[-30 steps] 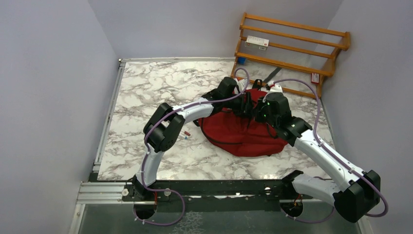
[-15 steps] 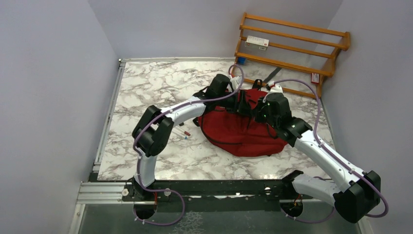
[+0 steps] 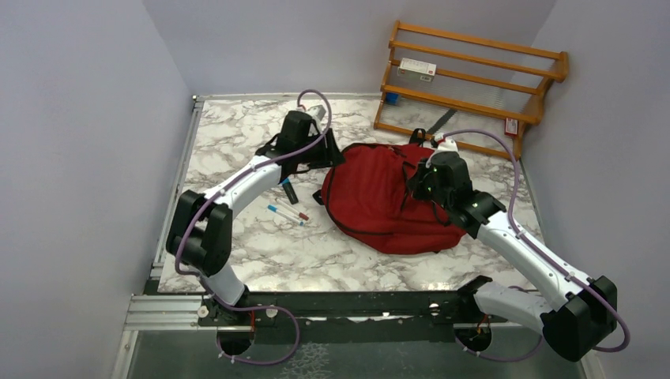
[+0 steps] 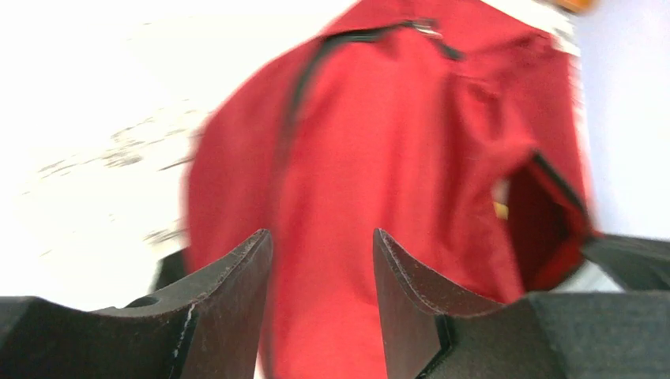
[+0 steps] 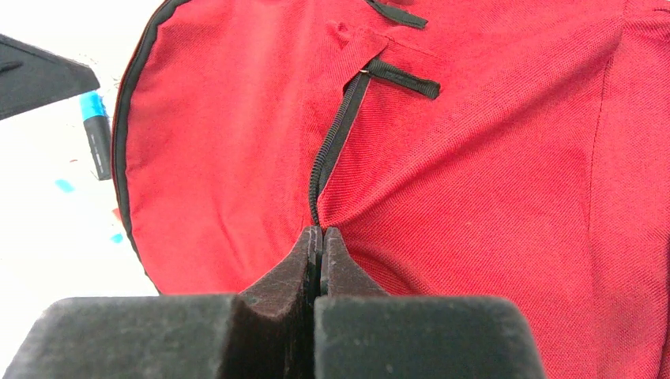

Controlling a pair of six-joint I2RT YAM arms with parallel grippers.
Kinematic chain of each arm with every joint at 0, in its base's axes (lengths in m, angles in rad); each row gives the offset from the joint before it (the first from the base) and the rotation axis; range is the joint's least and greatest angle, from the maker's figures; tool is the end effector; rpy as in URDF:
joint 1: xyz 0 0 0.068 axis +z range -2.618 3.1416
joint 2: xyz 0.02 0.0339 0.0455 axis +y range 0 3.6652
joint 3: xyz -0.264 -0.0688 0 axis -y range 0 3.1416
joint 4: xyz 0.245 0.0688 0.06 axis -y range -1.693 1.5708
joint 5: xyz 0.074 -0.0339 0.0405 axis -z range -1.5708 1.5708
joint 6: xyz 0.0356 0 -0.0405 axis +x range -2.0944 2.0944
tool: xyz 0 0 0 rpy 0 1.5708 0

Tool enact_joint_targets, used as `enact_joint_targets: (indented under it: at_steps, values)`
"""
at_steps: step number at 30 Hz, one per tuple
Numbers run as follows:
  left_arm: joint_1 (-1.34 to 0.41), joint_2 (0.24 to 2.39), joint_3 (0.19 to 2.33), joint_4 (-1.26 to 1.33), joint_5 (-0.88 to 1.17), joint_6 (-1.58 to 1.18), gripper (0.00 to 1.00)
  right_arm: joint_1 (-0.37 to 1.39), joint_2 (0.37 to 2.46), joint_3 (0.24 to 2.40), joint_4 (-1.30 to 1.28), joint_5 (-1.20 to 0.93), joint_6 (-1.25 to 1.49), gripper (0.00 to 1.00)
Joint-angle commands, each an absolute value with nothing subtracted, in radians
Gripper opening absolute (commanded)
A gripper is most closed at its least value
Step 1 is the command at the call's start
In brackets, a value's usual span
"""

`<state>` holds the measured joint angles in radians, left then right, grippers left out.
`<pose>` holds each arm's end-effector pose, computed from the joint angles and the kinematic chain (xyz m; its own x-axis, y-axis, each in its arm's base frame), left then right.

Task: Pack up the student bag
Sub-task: Pick up the stationery from the center of the board.

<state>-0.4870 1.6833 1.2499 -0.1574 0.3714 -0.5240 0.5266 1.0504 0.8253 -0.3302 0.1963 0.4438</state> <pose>0.3352 -0.1921 0.2677 -0.7777 -0.1158 -0.6179 0.3619 0.7213 -0.5906 0.2054 0.1114 0.2889 -0.5618 0.1605 -0.8116 -0.1201 0.9548 0.2720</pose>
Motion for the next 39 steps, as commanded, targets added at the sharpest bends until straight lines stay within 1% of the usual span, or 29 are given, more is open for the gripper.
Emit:
enact_joint_targets:
  at_steps: [1,4,7,16,24,30,39]
  values:
    - [-0.451,1.566,1.134,-0.212,0.005,-0.510,0.51,0.533,1.051,0.832,-0.292,0.205,0.434,0.01]
    - [-0.437,1.537,1.074,-0.210,-0.132,-0.512,0.51,0.534,1.057,0.835,-0.287,0.198,0.436,0.00]
    - [-0.427,1.556,1.064,-0.256,-0.224,-0.512,0.51,0.533,1.060,0.835,-0.285,0.185,0.440,0.01]
    - [-0.418,1.590,1.032,-0.295,-0.372,-0.526,0.51,0.533,1.050,0.826,-0.298,0.199,0.439,0.00]
    - [-0.394,1.616,1.012,-0.281,-0.360,-0.541,0.49,0.534,1.039,0.817,-0.306,0.207,0.442,0.00]
    - [-0.386,1.669,1.028,-0.286,-0.354,-0.538,0.46,0.534,1.039,0.816,-0.305,0.206,0.442,0.01]
    - [-0.382,1.741,1.042,-0.313,-0.331,-0.545,0.44,0.535,1.035,0.808,-0.302,0.210,0.442,0.01]
